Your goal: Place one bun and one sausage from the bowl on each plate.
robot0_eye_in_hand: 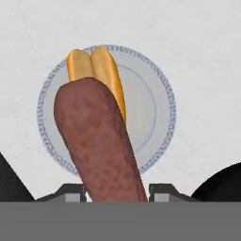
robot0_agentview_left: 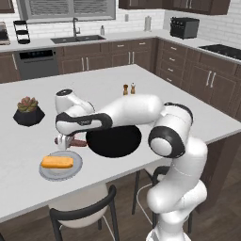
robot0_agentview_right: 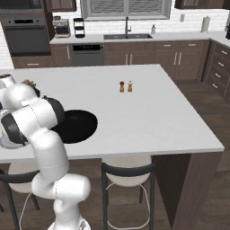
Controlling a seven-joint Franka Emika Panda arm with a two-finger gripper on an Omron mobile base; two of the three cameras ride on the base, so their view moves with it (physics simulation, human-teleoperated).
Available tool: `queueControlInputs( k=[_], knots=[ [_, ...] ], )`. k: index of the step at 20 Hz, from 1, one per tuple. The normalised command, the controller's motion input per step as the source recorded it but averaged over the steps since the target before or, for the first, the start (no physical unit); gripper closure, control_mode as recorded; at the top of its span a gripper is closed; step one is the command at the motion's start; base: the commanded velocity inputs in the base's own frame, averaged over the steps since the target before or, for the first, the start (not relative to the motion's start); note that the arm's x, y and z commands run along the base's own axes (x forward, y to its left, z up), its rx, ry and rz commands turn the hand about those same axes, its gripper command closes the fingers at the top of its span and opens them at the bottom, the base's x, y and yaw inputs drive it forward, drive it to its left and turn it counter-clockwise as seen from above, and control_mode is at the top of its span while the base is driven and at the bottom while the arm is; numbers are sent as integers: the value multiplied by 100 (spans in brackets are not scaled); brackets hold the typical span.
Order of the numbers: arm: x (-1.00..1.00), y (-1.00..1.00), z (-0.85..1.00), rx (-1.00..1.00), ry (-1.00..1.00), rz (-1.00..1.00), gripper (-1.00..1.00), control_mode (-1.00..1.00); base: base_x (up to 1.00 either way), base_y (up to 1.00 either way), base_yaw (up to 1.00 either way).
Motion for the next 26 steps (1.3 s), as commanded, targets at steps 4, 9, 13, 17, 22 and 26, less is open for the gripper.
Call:
queueControlInputs(
  k=[4, 9, 13, 17, 22, 26],
  knots=[
    [36, 21, -65, -1, 9, 5, 100, -100, 0, 0, 0],
    [57, 7, -35, -6, 1, 2, 100, -100, 0, 0, 0],
    [5, 32, -44, -12, 13, 0, -100, -100, 0, 0, 0],
    [-16, 13, -35, -8, 16, 0, -100, -100, 0, 0, 0],
    [-14, 0, -9, 0, 2, 0, -100, -100, 0, 0, 0],
    [-16, -7, 22, 1, -2, -4, -100, -100, 0, 0, 0]
  ],
)
